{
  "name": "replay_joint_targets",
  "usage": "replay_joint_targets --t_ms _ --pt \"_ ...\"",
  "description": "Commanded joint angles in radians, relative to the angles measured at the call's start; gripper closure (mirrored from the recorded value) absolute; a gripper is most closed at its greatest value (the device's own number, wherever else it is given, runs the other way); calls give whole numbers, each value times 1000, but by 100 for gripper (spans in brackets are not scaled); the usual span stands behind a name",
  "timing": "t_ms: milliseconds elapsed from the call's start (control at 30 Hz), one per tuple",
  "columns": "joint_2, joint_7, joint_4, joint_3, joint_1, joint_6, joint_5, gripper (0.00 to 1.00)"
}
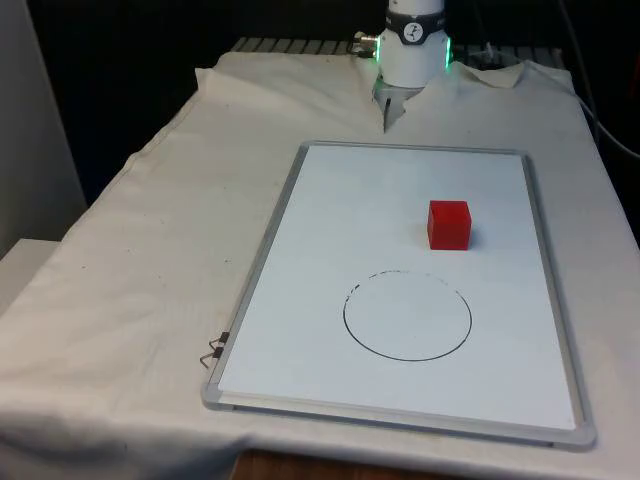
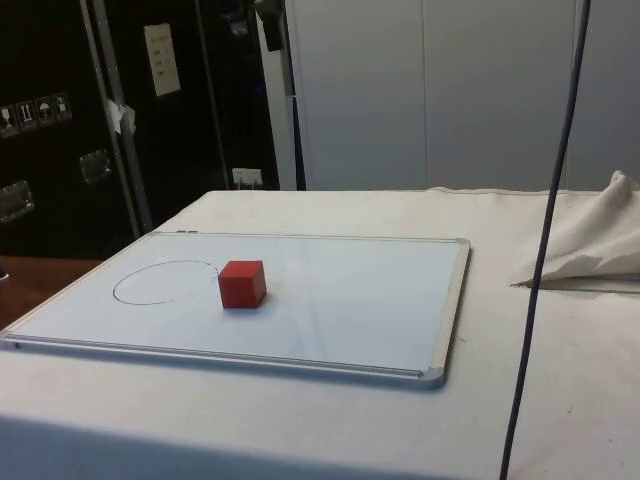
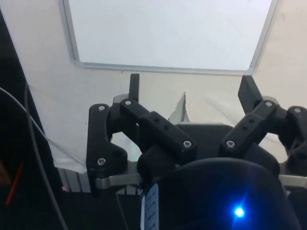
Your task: Push the cube into the marked area.
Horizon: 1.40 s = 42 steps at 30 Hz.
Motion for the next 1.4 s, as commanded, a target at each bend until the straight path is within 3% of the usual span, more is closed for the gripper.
replay_joint_targets --t_ms 0,133,233,300,433,467,500,667,833,867,1100,1133,1367 --pt "-5 4 -6 0 0 4 -3 1" --pt "-5 5 -7 0 0 5 -4 19" --pt "-5 6 -8 0 0 5 -4 40" --pt "-5 6 -8 0 0 5 -4 45" --pt "-5 7 -8 0 0 6 -4 64" --pt "-5 7 -8 0 0 6 -4 76" --pt "-5 7 -8 0 0 6 -4 81" --pt "-13 14 -30 3 3 29 -3 100" --pt "-38 31 -95 17 2 91 -1 100" --pt "-26 22 -78 16 0 68 0 100" --pt "-73 52 -185 35 2 178 4 100" --pt "-65 45 -171 35 0 158 2 100" --pt "-98 68 -287 53 2 266 7 100"
